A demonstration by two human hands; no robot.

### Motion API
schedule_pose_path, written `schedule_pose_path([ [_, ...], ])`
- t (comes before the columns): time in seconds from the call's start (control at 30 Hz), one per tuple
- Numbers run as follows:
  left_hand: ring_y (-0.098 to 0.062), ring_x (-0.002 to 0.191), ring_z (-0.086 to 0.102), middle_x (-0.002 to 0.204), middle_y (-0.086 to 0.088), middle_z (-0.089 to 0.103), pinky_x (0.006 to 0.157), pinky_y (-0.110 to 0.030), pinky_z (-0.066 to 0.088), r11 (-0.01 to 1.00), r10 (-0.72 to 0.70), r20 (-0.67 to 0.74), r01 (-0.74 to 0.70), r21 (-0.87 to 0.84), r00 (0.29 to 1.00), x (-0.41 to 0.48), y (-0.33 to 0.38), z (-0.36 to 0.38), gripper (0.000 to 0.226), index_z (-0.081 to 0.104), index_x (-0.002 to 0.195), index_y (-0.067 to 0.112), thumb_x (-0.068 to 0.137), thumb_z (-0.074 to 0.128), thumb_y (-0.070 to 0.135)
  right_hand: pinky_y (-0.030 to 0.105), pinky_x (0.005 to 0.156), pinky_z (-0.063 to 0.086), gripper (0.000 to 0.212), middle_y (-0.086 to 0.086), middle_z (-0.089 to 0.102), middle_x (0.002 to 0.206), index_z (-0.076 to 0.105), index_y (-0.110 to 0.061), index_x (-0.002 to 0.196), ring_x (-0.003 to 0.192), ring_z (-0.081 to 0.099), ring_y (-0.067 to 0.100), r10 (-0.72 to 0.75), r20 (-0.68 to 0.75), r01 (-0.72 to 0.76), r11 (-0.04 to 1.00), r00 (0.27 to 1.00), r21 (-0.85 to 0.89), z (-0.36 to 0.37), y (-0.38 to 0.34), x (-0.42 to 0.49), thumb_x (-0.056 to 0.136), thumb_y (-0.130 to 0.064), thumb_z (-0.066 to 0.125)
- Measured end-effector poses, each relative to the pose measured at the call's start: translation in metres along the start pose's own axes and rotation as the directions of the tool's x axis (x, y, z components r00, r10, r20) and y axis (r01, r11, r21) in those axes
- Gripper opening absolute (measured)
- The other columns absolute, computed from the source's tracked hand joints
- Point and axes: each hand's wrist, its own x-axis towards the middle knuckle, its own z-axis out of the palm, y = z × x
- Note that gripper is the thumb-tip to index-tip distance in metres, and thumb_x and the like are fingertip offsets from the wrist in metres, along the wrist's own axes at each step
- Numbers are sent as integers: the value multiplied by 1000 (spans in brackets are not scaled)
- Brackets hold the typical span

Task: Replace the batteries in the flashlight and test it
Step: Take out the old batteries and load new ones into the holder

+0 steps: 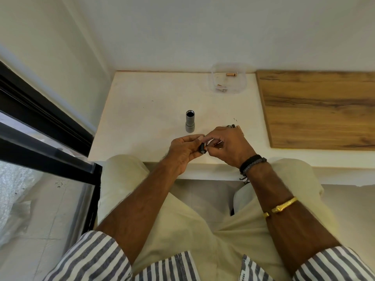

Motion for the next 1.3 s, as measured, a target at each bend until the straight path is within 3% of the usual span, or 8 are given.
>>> schedule_pose_path([
  [0.13,-29,86,75,105,-18,74,79,-39,63,1000,-8,-15,8,-13,1000,0,2,2,20,71,109,3,90,68,8,26,83,55,24,8,75,97,80,-11,99,87,66,19,-74,-33,74,997,997,-1,1,-1,-1,80,1,72],
  [0.3,-29,85,76,103,-16,75,77,-38,63,997,-3,-39,1,-73,999,0,4,0,16,72,105,4,90,69,7,4,79,43,19,6,73,95,82,-10,92,85,63,13,-122,-74,125,991,990,40,1,4,1,83,3,72],
  [0.57,-31,94,74,105,-17,75,74,-36,61,986,40,-7,-41,-160,999,1,2,1,18,71,108,3,90,68,5,17,72,58,13,-3,73,89,80,-16,90,74,67,5,69,-205,-36,987,976,159,7,14,1,80,-7,79],
  [0.63,-33,98,73,108,-20,74,77,-38,61,983,33,0,-33,-181,999,1,1,1,24,69,114,0,90,68,4,18,69,59,11,-5,74,85,79,-17,88,71,70,6,213,-296,-124,948,931,292,5,21,2,80,-11,81],
  [0.8,-35,102,71,112,-24,71,86,-42,59,972,27,36,-18,-234,999,4,0,1,30,63,121,-4,91,66,2,26,63,61,14,-2,78,77,77,-20,83,70,76,14,554,-410,-256,769,725,585,-10,45,6,74,-10,82],
  [0.97,-35,105,70,114,-23,71,88,-42,59,967,24,92,1,-255,995,5,-3,1,28,63,121,-3,93,63,4,24,61,60,15,-4,75,78,76,-22,84,73,75,15,681,-497,-392,724,538,568,-5,75,9,76,-9,79],
  [1.13,-33,106,70,114,-21,71,89,-41,58,965,30,115,2,-263,993,7,-3,1,24,65,118,0,95,62,5,21,67,58,13,-2,74,84,79,-15,93,73,67,8,737,-510,-536,675,444,508,4,98,8,80,-13,79],
  [1.3,-31,103,71,113,-20,72,86,-38,59,957,30,128,8,-291,991,6,0,3,24,64,120,-1,97,59,5,22,68,52,9,-4,73,84,79,-18,90,77,65,11,749,-466,-631,655,471,415,11,100,6,81,-18,81],
])
